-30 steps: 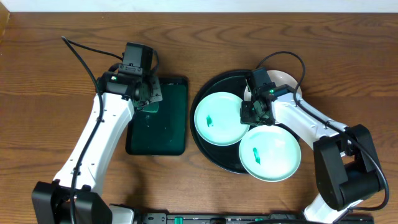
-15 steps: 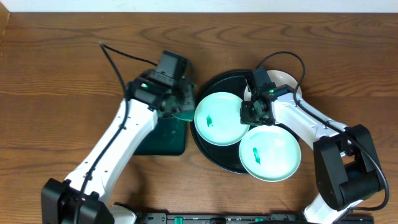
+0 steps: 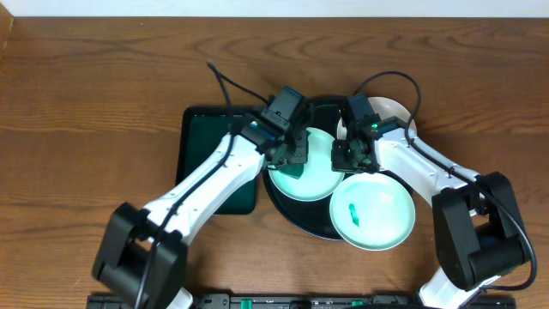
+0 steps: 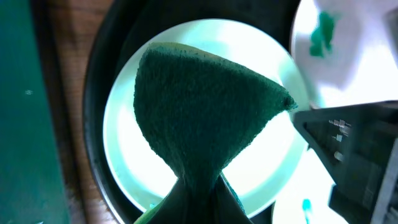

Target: Clean dirty plates on tray and stack at the side

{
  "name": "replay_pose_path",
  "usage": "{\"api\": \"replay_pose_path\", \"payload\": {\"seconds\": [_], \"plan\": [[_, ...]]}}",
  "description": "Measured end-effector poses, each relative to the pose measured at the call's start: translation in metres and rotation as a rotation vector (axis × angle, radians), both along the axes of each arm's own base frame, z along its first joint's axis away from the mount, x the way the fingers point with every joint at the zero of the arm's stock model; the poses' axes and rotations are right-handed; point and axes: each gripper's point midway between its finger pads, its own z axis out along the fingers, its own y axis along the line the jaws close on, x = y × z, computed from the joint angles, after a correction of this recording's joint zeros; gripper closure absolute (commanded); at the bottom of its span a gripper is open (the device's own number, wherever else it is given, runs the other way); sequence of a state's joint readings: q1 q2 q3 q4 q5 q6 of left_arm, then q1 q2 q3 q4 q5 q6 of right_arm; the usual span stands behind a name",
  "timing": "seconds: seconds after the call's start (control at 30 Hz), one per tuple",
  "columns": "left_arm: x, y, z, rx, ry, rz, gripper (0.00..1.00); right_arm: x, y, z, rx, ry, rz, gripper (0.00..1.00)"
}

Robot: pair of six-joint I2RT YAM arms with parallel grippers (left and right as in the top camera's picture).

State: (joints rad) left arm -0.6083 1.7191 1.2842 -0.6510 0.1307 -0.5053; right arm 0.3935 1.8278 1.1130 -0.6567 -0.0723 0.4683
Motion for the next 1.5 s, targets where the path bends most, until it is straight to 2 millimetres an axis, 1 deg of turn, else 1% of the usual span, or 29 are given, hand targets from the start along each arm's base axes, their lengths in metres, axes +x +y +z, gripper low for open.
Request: {"api": "replay_pose_path", "payload": {"seconds": [0.07,0.17,0.4,0.57,0.87,1.03,1.13,1.23,1.33,1.4,1.43,1.5], "plan": [[0.000,0.000,-0.009,0.010,0.022,0.015,0.93,0.000,0.000,0.000,0.000,0.000,0.000,0.99],[0.001,0.002,-0.018,0.023,0.039,0.033,0.93,0.000,0.000,0.000,0.000,0.000,0.000,0.99],[0.003,0.003,-0.026,0.029,0.062,0.100,0.93,0.000,0.000,0.000,0.000,0.000,0.000,0.99],[0.008,0.005,-0.038,0.050,0.063,0.135,0.93,0.000,0.000,0.000,0.000,0.000,0.000,0.99],[0.007,0.009,-0.042,0.061,0.070,0.164,0.93,0.000,0.000,0.000,0.000,0.000,0.000,0.99],[0.006,0.011,-0.045,0.068,0.074,0.166,0.93,0.000,0.000,0.000,-0.001,0.000,-0.003,0.91],[0.006,0.011,-0.049,0.074,0.081,0.166,0.93,0.000,0.000,0.000,-0.002,0.000,-0.002,0.83],[0.005,0.011,-0.058,0.088,0.097,0.165,0.93,0.001,0.000,0.000,0.001,-0.007,-0.002,0.83],[0.004,0.012,-0.063,0.096,0.107,0.165,0.93,0.003,0.001,-0.001,0.006,-0.017,-0.002,0.86],[0.004,0.012,-0.062,0.096,0.107,0.165,0.93,0.003,0.001,-0.003,0.007,-0.021,-0.003,0.93],[0.004,0.012,-0.062,0.096,0.107,0.165,0.93,0.002,0.001,-0.005,0.007,-0.023,-0.001,0.99],[0.004,0.012,-0.062,0.095,0.107,0.165,0.93,0.002,0.001,-0.006,0.011,-0.022,-0.006,0.99]]}}
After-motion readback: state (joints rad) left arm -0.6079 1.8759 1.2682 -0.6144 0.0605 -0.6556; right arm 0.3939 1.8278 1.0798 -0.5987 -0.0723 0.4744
